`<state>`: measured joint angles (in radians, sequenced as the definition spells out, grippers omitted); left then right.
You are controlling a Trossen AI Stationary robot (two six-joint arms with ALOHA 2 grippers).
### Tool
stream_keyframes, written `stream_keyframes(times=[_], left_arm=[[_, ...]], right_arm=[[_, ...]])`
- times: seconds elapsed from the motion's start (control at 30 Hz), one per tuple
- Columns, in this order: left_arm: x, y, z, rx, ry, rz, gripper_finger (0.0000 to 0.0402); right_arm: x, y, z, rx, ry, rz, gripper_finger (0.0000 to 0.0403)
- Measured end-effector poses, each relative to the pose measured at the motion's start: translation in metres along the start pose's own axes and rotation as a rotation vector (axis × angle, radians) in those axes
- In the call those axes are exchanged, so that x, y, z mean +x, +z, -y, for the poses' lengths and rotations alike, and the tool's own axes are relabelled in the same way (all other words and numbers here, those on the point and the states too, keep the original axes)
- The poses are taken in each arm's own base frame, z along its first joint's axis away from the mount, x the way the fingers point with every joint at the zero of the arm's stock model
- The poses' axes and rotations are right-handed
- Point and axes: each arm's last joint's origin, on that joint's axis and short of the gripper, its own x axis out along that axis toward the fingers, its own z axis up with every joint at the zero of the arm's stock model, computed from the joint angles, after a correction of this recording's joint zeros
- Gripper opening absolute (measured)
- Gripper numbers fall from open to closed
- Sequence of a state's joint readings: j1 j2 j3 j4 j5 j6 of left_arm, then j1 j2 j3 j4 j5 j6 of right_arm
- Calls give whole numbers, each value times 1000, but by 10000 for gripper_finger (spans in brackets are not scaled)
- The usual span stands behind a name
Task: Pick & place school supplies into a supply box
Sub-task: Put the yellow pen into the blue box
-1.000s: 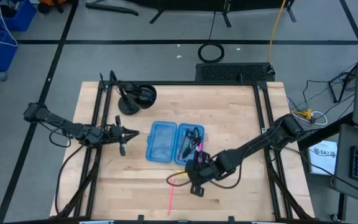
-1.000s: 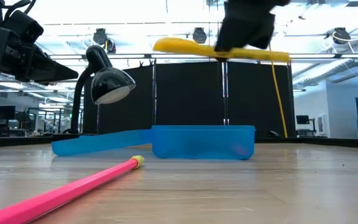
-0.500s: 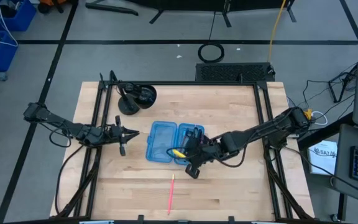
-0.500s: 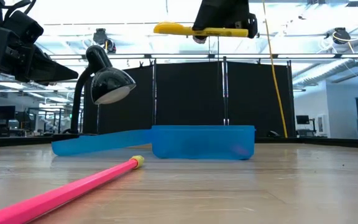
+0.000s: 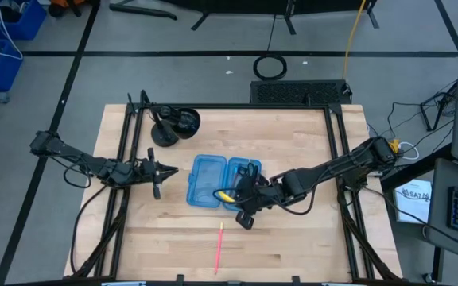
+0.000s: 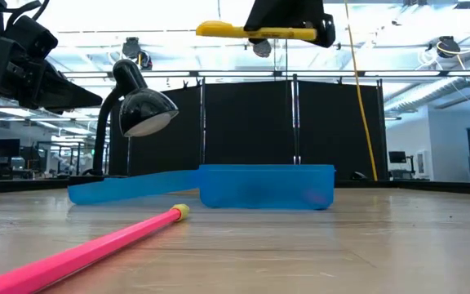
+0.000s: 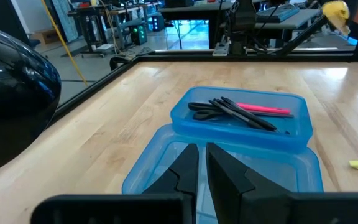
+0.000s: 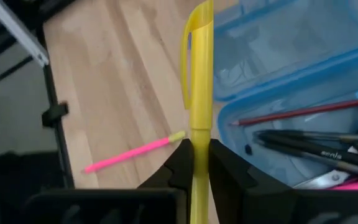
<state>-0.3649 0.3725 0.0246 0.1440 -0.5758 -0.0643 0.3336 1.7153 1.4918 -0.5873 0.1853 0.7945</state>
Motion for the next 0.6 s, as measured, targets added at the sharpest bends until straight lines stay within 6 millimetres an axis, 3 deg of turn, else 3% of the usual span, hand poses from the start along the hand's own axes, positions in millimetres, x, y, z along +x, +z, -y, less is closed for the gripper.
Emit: stream_keyframes(times=[0.37,0.6], left_arm=[[0,2,0,-3,-1,14,37],[0,4,0,-22,-3,39,37]], right_arm=[[0,5,11,307,-178,184,18],[25,-9,33,506,-208,240,18]])
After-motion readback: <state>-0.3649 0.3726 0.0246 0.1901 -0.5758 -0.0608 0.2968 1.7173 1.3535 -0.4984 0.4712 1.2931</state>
